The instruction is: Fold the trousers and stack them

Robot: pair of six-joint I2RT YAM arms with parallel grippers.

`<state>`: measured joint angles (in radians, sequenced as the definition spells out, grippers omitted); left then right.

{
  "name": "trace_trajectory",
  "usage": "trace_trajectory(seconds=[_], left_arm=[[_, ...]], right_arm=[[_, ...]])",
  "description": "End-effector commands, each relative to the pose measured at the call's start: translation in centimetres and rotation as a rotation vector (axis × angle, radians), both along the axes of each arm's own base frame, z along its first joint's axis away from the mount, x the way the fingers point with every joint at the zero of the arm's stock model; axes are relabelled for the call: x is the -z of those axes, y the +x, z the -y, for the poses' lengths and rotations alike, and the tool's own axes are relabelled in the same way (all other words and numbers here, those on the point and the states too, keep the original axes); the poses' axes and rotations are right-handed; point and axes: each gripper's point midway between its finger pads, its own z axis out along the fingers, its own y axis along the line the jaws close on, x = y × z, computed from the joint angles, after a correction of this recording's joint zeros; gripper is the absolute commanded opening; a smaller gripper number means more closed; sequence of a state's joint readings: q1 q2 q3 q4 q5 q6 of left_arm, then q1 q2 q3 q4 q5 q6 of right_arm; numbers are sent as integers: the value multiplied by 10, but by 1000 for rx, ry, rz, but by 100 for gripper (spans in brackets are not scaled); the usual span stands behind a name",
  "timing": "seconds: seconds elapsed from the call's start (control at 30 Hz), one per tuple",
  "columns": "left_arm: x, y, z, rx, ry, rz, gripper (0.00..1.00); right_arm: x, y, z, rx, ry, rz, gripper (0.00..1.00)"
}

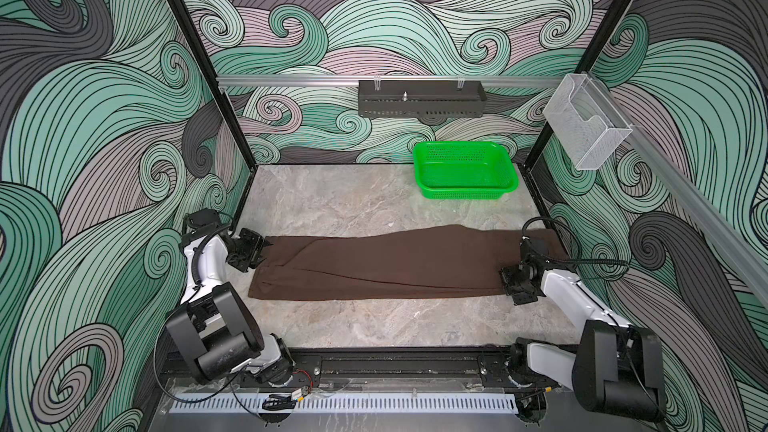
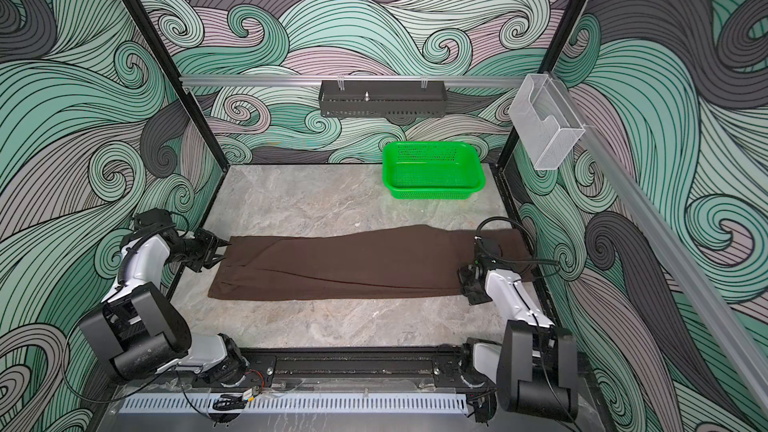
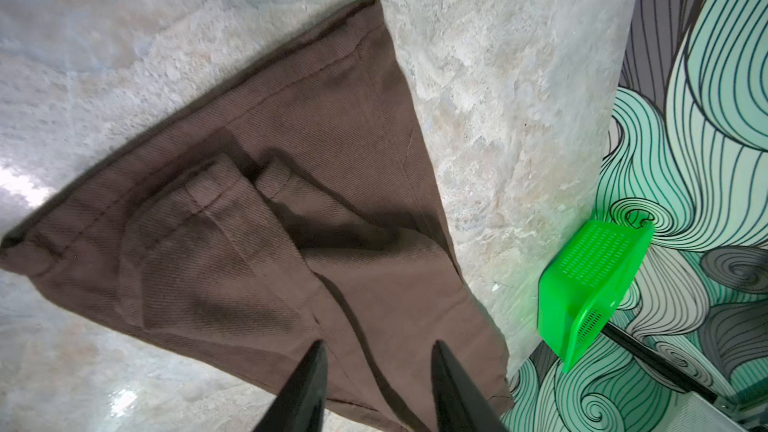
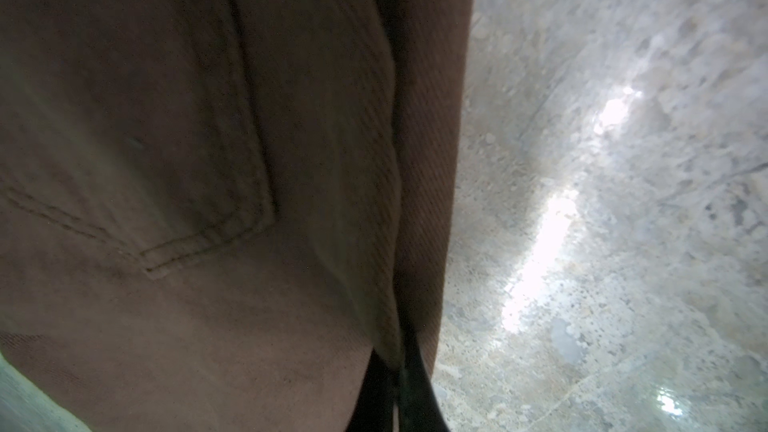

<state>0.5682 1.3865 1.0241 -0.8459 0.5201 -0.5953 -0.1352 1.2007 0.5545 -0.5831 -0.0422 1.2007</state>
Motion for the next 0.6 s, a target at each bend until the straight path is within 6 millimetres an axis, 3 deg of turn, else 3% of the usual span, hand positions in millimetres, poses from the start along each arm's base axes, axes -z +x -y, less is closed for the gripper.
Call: trace_trajectory(seconds=[0.0,0.07,0.17,0.27,0.57], left_arm=[[7,-6,1,9,-8,-53,54],[9,-2,2,58,22,-72,57],[13,7,14,206,87,-140,58],[28,13,33,359,113,-229,58],[67,8,61,614,176,-399,60]], right_arm=[[2,-2,7,0,-25,-21,0],[2,0,6,-7,-18,-13,1],[1,2,3,-18,-9,-6,21],[-1,3,2,-23,1,5,33],[-5,1,-1,-34,7,20,38]])
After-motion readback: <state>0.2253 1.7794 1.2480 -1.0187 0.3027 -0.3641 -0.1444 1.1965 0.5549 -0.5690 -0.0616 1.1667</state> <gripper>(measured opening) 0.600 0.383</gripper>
